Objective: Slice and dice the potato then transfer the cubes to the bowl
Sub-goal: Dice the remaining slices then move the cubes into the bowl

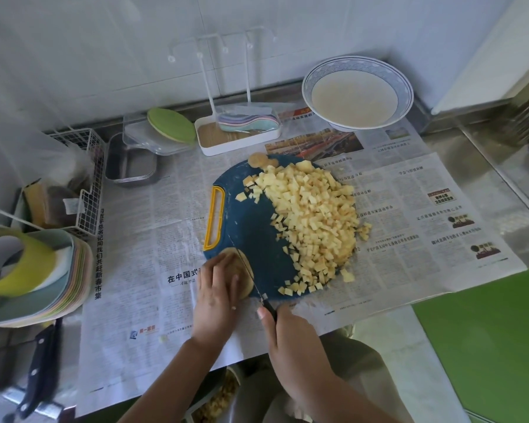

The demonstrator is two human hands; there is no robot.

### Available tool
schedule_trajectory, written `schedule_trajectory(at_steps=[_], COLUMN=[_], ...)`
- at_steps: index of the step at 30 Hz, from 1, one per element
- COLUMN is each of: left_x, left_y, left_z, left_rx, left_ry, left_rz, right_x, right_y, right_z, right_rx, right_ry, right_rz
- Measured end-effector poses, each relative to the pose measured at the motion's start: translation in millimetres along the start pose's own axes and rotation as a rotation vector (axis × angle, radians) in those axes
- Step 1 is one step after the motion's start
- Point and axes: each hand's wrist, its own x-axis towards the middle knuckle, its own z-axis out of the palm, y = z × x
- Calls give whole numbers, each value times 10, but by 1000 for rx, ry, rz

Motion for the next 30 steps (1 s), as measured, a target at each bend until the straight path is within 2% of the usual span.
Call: schedule_trajectory(at_steps=[5, 12, 19, 23, 30], left_x=[-13, -15, 0, 7, 0], left_y=[18, -45, 15, 12, 58], left_z=[34, 69, 53, 48, -5], left_rx=[40, 83, 91, 99, 9], left_ry=[26, 4, 26, 23, 1], left_rz=[-5, 8, 8, -12, -77], right_x=[-4, 49, 111, 170, 186], right_y=[-56, -93, -106, -116, 9], right_z=[10, 176, 271, 250, 258], right_rx=[-37, -93, -107, -109, 46], right_ry=[-23, -160, -164, -98, 77], right_rz=[-1, 125, 152, 140, 115])
